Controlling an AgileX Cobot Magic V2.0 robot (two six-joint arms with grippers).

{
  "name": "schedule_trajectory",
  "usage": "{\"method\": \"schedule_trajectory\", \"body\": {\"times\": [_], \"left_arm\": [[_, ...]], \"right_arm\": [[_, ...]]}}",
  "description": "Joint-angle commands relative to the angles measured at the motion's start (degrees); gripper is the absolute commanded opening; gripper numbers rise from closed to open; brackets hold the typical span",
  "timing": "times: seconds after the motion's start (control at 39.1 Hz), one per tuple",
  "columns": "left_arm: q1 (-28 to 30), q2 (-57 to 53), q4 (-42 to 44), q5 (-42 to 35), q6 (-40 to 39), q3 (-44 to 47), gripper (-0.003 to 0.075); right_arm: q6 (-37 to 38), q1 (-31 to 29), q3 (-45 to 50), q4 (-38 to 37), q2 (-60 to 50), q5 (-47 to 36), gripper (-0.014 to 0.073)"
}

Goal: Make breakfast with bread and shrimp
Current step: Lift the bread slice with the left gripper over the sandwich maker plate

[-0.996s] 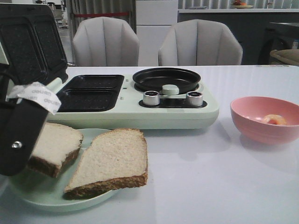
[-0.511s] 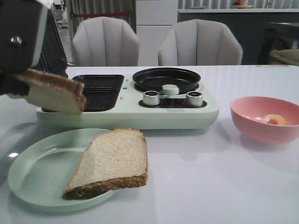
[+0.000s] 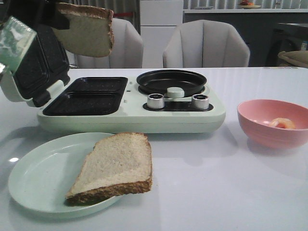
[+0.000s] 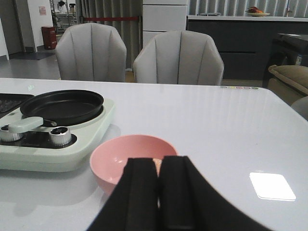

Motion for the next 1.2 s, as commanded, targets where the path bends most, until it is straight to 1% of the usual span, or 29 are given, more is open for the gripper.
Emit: {"method": "schedule_trajectory", "body": {"times": [0.0, 0.38, 0.61, 0.84, 1.0, 1.17], "left_arm": [[2.44, 2.13, 1.28, -3.51, -0.78, -6.45, 0.0208], [9.07, 16.24, -0.3, -11.72, -0.78, -20.75, 0.0208], [11.28, 23.13, -0.34, -12.17, -0.78, -25.52, 0.0208], [12.36, 27.5, -3.39, -11.44, -0.78, -26.04, 0.0208], [12.36, 28.46, -5.83, -10.31, -0.78, -25.77, 0.0209], [12.26, 28.46, -5.83, -13.18, -0.78, -24.47, 0.0213]], "right_arm": [[-0.17, -0.07, -0.96, -0.73, -1.26, -4.59, 0.0155], [-0.17, -0.07, -0.96, -0.73, -1.26, -4.59, 0.0155], [-0.17, -0.07, -0.96, -0.73, -1.26, -4.59, 0.0155], [-0.17, -0.07, -0.96, -0.73, -1.26, -4.59, 0.0155], [-0.17, -0.07, -0.96, -0.73, -1.26, -4.59, 0.0155], [-0.17, -0.07, -0.96, -0.73, -1.26, -4.59, 0.0155]]}}
